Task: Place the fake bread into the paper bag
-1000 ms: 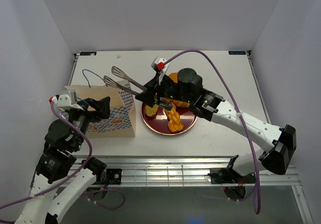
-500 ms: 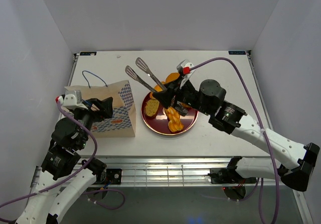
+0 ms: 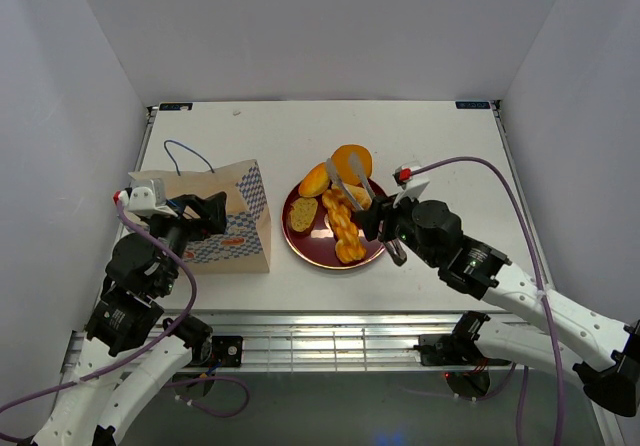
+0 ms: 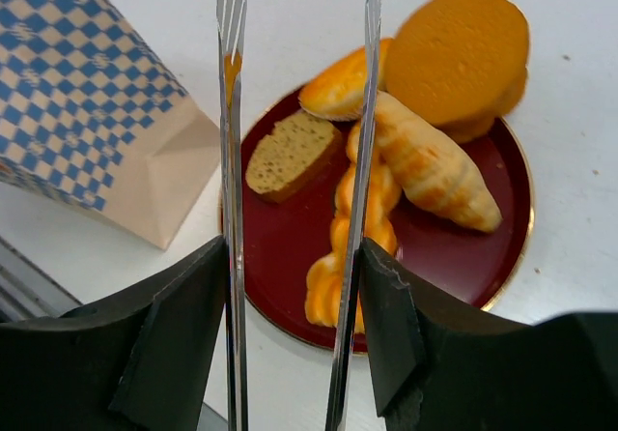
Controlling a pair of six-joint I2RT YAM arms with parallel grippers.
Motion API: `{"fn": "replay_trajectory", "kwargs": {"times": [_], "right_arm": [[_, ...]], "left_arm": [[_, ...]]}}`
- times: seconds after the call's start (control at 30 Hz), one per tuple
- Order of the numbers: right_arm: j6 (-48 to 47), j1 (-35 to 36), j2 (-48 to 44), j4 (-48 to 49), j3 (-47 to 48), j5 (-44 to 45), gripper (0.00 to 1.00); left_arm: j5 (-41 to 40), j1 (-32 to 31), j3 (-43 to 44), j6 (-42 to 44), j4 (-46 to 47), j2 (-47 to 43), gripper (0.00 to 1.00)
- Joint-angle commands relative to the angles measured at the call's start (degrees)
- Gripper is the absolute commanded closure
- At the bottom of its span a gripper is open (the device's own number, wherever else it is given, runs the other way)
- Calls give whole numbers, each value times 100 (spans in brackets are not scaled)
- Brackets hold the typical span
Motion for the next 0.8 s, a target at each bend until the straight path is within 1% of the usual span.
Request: {"fn": "replay_trajectory", "kwargs": {"times": [0.0, 0.17, 0.33, 0.57, 0.77], "right_arm": [[217, -63, -258, -287, -125, 663, 40], [209, -116, -372, -830, -301, 918, 39], [112, -125, -224, -1254, -283, 892, 39], [-99, -142, 286, -1298, -275, 945, 36], [-283, -274, 893, -1185, -204, 744, 36]], "left_arm": [[32, -19, -22, 14, 78, 60, 4], [40, -19, -48, 14, 78, 51, 4], [58, -19, -49, 31, 60, 51, 4], [49, -19, -57, 49, 51, 77, 4], [49, -19, -66, 49, 60, 69, 4]]}}
